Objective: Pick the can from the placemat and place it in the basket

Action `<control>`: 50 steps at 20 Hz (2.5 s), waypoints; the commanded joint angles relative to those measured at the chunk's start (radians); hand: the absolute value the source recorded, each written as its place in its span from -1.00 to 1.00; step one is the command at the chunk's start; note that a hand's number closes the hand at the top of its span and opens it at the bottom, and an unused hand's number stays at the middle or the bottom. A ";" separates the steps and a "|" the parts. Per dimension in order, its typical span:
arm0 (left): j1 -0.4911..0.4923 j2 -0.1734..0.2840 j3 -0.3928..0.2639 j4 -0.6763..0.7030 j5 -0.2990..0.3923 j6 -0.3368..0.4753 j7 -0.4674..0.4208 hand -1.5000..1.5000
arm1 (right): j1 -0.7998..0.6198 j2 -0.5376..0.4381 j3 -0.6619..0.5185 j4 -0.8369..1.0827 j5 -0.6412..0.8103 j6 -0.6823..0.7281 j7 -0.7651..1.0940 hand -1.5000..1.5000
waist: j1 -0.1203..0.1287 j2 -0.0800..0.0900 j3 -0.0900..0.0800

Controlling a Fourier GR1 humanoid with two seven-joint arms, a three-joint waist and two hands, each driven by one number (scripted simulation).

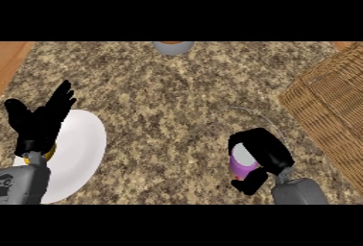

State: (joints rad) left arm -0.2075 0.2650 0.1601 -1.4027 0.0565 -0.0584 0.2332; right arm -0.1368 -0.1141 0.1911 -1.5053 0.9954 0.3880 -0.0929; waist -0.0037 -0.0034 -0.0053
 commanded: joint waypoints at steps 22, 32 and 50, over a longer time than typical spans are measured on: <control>-0.044 -0.012 -0.020 0.040 -0.015 -0.007 -0.010 0.00 | -0.644 0.114 0.212 0.152 0.179 -0.978 1.378 1.00 | 0.039 -0.001 0.003; -0.021 -0.013 -0.011 0.026 -0.015 0.000 -0.006 0.00 | -0.879 0.114 0.047 0.249 0.332 -0.729 1.492 1.00 | 0.017 0.000 0.004; -0.020 0.012 0.032 -0.007 0.024 -0.014 0.048 0.00 | -0.949 -0.103 -0.320 0.308 0.495 -0.585 1.338 1.00 | 0.000 -0.001 0.005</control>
State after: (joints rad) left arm -0.2151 0.2664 0.1754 -1.3887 0.0570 -0.0672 0.2348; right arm -1.1026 -0.1699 -0.0846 -1.1886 1.4560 -0.2537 1.1423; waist -0.0013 -0.0028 -0.0007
